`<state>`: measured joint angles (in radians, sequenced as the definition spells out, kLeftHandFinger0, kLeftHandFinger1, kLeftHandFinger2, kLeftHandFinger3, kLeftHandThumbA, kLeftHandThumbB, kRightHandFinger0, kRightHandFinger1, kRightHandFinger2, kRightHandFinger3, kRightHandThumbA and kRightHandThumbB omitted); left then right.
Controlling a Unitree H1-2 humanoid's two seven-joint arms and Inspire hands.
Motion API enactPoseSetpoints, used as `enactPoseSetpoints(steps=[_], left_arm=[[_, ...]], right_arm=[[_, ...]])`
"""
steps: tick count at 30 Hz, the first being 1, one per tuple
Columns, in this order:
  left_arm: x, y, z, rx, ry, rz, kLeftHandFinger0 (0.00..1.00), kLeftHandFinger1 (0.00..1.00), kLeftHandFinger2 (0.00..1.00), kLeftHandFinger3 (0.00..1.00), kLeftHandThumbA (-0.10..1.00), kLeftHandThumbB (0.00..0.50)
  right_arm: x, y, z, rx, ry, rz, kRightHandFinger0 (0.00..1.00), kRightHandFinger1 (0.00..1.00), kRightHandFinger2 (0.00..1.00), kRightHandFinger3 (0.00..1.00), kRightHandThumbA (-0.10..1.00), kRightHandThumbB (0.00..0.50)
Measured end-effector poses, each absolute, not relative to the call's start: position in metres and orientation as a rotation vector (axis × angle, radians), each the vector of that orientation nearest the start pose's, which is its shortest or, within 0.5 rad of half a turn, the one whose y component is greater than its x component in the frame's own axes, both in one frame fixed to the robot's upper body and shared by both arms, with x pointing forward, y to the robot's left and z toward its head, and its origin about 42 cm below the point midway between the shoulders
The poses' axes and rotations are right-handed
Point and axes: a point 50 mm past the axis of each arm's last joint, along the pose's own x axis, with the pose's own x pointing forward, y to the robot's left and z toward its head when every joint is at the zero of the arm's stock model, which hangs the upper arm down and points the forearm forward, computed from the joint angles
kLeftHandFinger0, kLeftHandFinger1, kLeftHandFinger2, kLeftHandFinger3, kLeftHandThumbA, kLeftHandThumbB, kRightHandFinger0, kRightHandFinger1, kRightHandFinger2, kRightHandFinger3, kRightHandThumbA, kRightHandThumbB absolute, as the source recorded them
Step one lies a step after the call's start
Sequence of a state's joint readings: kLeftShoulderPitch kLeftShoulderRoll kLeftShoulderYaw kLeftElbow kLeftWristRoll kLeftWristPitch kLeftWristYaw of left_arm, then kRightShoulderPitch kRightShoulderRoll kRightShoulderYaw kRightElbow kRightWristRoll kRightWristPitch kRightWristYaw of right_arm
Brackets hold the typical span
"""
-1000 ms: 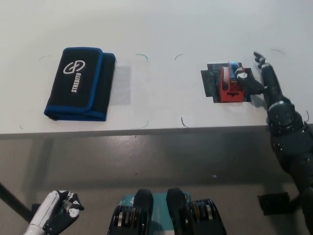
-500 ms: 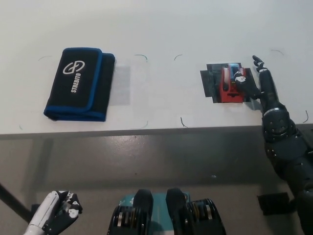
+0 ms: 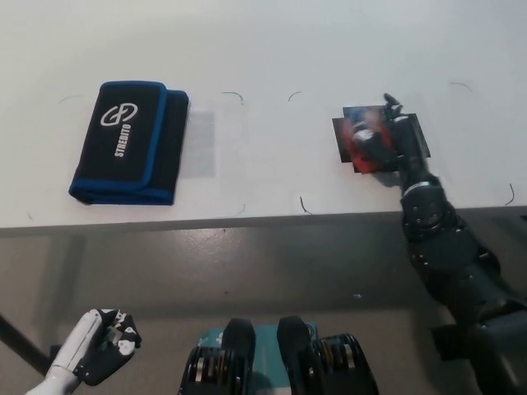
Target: Use the right hand to move the tape on the right hand side to the notebook on the left hand side
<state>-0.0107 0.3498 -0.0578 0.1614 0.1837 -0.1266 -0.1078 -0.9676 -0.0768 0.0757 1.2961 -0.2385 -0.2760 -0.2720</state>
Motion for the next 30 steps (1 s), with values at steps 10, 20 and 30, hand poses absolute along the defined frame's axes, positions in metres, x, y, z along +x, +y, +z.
enactPoseSetpoints(steps=[10,20,30], left_arm=[[0.282,0.315,0.076,0.531,0.061,-0.187,0.06,0.16,0.38,0.67,-0.02,0.176],[0.281,0.313,0.075,0.527,0.065,-0.189,0.07,0.16,0.38,0.67,-0.01,0.177],[0.283,0.311,0.076,0.532,0.058,-0.196,0.08,0.18,0.43,0.67,-0.01,0.171]], right_arm=[[0.525,-0.166,0.154,-0.454,-0.009,0.011,1.0,1.0,1.0,1.0,0.78,0.5],[0.522,-0.148,0.154,-0.425,-0.029,0.031,1.0,1.0,1.0,1.0,0.86,0.5],[0.52,-0.112,0.156,-0.402,-0.026,0.075,1.0,1.0,1.0,1.0,0.77,0.5]])
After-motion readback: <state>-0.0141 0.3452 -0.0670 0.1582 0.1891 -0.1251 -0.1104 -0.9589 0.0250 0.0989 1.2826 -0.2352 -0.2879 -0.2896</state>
